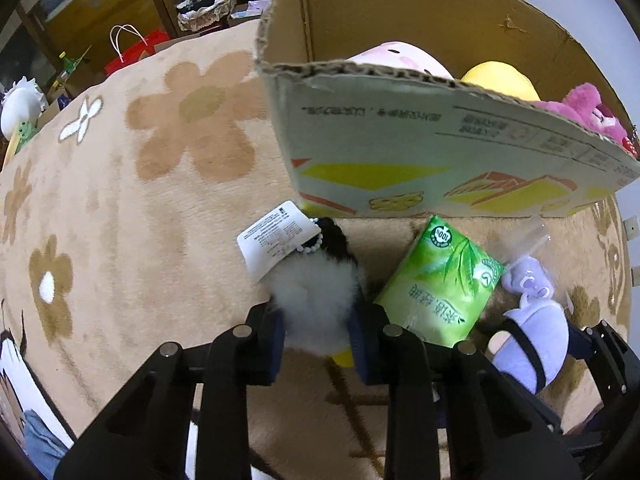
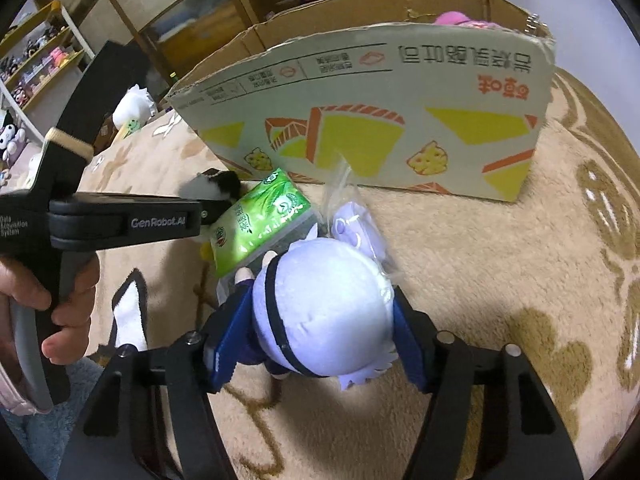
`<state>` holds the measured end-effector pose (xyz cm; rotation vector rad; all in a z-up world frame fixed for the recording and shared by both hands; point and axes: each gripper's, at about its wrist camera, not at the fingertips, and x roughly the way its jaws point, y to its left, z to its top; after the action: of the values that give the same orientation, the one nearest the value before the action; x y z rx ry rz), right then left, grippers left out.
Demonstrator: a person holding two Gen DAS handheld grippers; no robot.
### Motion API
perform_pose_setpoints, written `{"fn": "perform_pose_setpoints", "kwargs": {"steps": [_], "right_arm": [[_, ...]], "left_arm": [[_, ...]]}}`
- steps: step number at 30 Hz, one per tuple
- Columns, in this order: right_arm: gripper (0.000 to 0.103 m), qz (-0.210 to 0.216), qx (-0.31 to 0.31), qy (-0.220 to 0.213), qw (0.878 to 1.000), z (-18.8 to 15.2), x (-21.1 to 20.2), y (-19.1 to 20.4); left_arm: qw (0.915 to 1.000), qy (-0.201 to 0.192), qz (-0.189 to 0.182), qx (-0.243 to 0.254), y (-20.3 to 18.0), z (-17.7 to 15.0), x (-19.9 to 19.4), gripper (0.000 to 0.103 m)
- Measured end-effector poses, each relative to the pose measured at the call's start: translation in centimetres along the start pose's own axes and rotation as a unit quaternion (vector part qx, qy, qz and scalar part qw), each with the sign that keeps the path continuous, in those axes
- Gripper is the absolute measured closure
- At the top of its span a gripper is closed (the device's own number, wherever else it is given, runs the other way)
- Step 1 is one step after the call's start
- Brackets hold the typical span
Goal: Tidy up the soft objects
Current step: 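Grasp white fluffy plush with left tool while right tool grasps white-purple doll, then lift fluffy plush with left tool while right tool carries doll over box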
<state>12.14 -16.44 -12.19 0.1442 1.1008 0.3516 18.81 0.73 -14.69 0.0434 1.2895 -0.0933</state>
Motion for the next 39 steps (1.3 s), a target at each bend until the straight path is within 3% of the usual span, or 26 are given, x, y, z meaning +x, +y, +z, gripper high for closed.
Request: {"fn": "perform_pose_setpoints", "kwargs": {"steps": [9, 17, 21, 27, 31, 32, 39], "right_arm": [[0.033, -0.021, 0.014, -0.009, 1.000, -0.3, -3.2, -2.4], [0.032, -0.022, 0.031, 0.005, 0.999, -0.7, -2.4, -3.4], [0.031, -0.016, 0.047, 0.015, 0.999, -0.6, -1.8, -3.8], [0.025, -0.016, 0.060, 0.024, 0.998, -1.0, -1.6, -3.9], [0.025, -0.017, 0.060, 0.027, 0.998, -1.0, -1.3, -3.7], [0.030, -0.018, 0.058, 0.026, 0.998, -1.0, -1.3, -3.7], [0.035, -0.020, 0.043, 0.020, 0.999, -0.9, -1.5, -2.7]], "left_arm": [[0.9992, -0.038, 0.010, -0.003, 0.0, -1.6, -3.1, 0.078], [0.9980, -0.063, 0.003, 0.002, -0.2, -2.3, -4.7, 0.081], [0.9991, -0.042, -0.001, -0.002, -0.1, -2.2, -3.9, 0.081], [0.9994, -0.021, 0.026, -0.008, 0.6, -1.5, -2.1, 0.076], [0.9994, -0.007, 0.031, -0.010, 0.7, -1.2, -1.0, 0.060], [0.9994, -0.003, 0.030, -0.013, 0.7, -1.2, -0.7, 0.059], [0.9992, 0.028, 0.011, -0.027, 1.2, -1.1, 0.9, 0.067]]}}
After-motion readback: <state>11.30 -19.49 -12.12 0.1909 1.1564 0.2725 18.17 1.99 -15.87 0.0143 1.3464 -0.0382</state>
